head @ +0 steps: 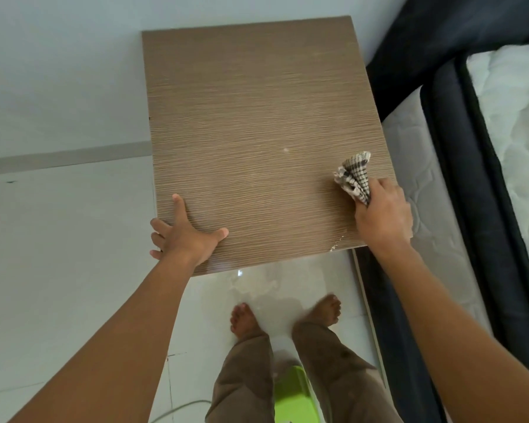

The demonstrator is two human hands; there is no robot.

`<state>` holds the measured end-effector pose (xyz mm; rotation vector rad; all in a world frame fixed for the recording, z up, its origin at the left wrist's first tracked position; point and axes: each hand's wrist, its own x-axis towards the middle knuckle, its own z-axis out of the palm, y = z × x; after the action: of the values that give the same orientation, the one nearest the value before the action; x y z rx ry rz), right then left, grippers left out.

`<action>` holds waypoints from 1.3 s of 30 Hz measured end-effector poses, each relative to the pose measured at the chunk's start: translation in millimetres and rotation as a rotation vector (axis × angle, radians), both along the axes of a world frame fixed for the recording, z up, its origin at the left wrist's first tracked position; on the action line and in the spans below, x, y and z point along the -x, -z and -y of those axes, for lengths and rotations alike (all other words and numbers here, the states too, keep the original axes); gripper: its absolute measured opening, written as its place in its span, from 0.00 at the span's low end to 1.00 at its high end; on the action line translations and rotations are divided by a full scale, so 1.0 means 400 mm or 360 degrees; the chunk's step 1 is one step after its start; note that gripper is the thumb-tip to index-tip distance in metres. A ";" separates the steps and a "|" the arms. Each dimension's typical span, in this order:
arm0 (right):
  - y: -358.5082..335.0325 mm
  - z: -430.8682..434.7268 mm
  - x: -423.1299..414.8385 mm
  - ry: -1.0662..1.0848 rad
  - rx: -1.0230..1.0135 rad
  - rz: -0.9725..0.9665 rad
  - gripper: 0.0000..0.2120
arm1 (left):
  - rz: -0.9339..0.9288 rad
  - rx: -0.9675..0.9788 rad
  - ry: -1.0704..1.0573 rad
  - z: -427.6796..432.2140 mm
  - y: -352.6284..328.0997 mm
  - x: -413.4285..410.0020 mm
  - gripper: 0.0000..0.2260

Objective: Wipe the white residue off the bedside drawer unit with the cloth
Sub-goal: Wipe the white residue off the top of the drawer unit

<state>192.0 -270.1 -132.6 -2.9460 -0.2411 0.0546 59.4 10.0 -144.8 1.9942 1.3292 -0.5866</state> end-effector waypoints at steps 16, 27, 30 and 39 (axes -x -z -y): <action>0.023 -0.096 0.378 -0.0330 -0.0690 -0.0547 0.21 | -0.0029 0.0025 -0.0029 0.008 -0.026 -0.010 0.54; -0.044 -0.257 -0.118 -0.0476 -0.0448 -0.0028 0.13 | 0.0105 0.0032 -0.0101 -0.015 -0.046 -0.022 0.46; -0.017 -0.341 -0.240 -0.0586 -0.0307 0.0012 0.11 | 0.0244 0.0019 -0.0284 -0.034 -0.042 -0.030 0.38; 0.103 -0.355 -0.059 -0.1167 -0.0470 -0.0162 0.29 | 0.0423 0.0118 -0.0267 -0.079 -0.075 -0.017 0.18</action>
<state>215.6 -128.1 -173.9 -2.4027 -1.1780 0.2409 66.2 41.5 -114.6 1.8074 1.2749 -0.2772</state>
